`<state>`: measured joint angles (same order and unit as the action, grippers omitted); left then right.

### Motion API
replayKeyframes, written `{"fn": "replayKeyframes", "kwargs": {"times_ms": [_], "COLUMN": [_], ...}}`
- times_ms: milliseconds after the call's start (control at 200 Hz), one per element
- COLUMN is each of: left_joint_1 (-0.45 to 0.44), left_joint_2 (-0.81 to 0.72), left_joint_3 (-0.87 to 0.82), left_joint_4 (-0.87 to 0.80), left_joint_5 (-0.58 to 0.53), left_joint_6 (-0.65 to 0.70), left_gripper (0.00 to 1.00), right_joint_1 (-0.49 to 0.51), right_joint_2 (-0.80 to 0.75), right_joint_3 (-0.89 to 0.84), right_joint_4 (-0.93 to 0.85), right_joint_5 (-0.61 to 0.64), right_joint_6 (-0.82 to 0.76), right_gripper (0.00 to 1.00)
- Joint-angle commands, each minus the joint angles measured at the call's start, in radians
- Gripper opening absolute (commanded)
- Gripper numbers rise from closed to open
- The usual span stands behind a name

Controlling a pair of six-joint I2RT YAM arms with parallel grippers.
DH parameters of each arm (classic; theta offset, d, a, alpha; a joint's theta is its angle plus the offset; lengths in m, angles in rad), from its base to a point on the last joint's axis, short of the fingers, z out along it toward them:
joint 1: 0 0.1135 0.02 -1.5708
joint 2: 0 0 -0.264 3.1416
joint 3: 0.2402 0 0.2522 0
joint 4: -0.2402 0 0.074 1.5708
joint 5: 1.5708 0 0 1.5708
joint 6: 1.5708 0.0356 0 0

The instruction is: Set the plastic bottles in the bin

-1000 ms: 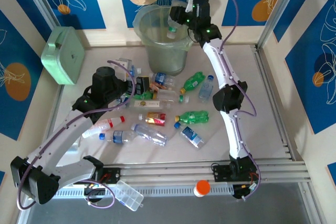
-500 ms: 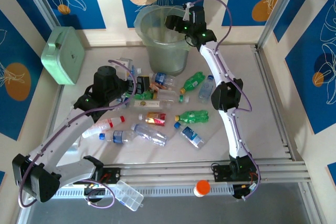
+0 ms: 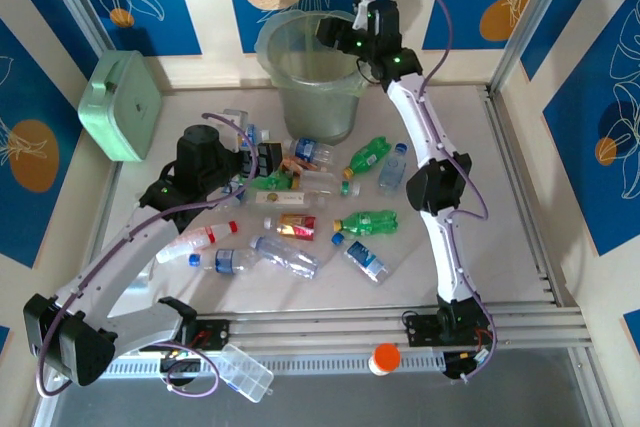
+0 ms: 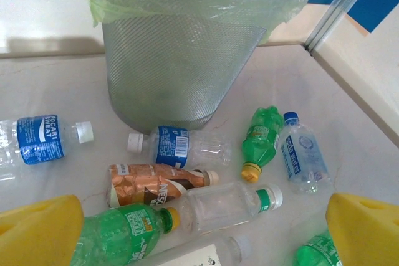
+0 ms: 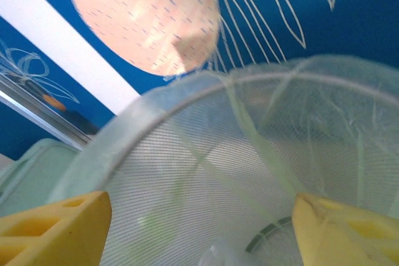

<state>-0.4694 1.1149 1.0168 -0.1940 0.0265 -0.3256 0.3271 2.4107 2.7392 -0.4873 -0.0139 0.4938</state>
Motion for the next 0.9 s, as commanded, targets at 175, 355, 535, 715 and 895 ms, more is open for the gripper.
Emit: {"fn": "replayKeyframes", "kwargs": {"times_ms": [175,355,535,715,895], "left_joint_1": [0.017,0.023,0.023,0.026,0.025], "left_joint_2": [-0.043,-0.135,-0.243,-0.359,-0.391], "left_joint_3": [0.077,0.041,0.005,-0.084,-0.189], "left_joint_4": [-0.160,-0.311,-0.607,-0.904,-0.948], "left_joint_5": [-0.149,-0.163,-0.272,-0.352,-0.308], "left_joint_6": [-0.252,-0.498,-0.777,-1.138,-1.299], "left_gripper": [0.99,0.99,0.99,0.99,0.95], "right_joint_1": [0.149,0.217,0.259,0.270,0.262], "right_joint_2": [-0.596,-1.012,-1.231,-1.426,-1.543], "right_joint_3": [-0.516,-1.172,-1.482,-1.723,-1.781], "right_joint_4": [-0.004,0.318,0.221,0.185,0.141], "right_joint_5": [0.260,0.250,0.326,0.410,0.434], "right_joint_6": [-0.086,-0.035,0.074,0.114,0.114], "right_gripper": [0.75,0.75,0.75,0.75,0.75]}}
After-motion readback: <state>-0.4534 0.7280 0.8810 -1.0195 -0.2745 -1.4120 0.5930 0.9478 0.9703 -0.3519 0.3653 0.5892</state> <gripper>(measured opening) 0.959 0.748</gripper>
